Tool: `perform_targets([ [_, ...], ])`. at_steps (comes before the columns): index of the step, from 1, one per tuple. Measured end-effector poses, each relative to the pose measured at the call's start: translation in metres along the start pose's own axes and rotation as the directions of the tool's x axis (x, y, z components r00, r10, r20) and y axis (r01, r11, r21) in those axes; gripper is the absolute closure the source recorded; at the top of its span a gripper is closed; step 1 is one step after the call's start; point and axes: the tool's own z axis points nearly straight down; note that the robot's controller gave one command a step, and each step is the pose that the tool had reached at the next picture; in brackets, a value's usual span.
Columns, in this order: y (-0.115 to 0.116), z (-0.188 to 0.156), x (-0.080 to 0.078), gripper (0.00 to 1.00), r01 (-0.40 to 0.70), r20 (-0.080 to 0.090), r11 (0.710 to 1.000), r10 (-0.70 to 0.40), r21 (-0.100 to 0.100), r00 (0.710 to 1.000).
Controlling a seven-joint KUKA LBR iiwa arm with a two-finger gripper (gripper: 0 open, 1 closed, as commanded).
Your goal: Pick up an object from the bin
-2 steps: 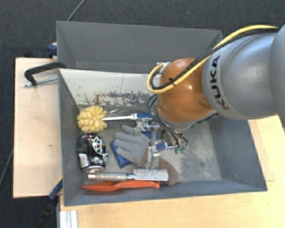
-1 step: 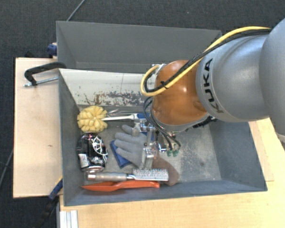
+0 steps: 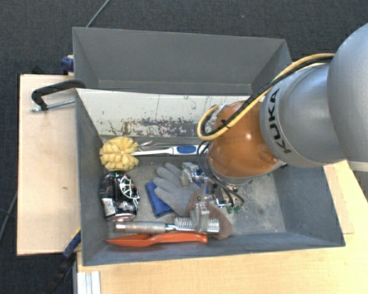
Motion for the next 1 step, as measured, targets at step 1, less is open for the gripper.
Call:
perform_targets([
  [1, 0.0093, -0.0045, 0.0025, 1.0, -0.108, 0.01, 0.994, 0.108, 0.002, 0.994],
])
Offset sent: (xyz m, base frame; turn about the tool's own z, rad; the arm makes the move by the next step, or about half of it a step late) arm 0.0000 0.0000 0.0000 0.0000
